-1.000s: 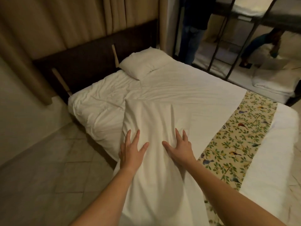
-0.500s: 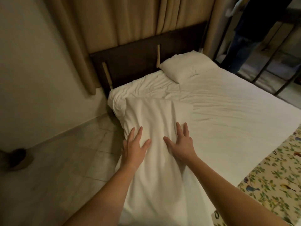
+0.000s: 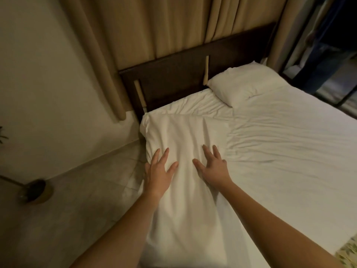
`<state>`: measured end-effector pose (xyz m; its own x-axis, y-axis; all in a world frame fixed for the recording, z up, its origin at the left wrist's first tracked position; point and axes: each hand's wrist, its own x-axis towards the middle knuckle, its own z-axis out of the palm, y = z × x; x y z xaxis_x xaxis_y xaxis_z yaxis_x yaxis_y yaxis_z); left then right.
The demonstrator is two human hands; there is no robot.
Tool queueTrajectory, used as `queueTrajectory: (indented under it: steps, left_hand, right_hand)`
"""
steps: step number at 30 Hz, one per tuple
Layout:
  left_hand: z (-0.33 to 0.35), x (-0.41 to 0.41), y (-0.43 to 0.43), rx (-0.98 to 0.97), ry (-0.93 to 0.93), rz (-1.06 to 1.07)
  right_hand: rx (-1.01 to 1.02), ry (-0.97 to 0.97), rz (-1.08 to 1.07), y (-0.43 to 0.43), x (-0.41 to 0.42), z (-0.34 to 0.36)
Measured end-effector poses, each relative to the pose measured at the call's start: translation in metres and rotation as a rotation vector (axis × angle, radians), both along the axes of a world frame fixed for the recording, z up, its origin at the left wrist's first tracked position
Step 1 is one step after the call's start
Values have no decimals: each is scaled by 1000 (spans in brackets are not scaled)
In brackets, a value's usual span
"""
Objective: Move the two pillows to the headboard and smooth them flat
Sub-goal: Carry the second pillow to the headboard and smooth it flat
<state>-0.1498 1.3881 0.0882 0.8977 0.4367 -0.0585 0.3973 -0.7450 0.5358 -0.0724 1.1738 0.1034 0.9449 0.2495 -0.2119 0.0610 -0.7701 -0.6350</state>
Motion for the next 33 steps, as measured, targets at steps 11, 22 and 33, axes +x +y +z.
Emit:
queueTrajectory:
  steps: [11,22,33]
  left_hand:
    - [-5,109,38,-14,-7,-32]
    - [-9,244,138,-57,44,-208]
    - [0,374,209,-12,112,-399]
  right_hand:
    - [-55,4,-15,39,106,-4]
    - [-105,-1,-167,134,203,-7]
    - [-56,18,-385,204,288,2]
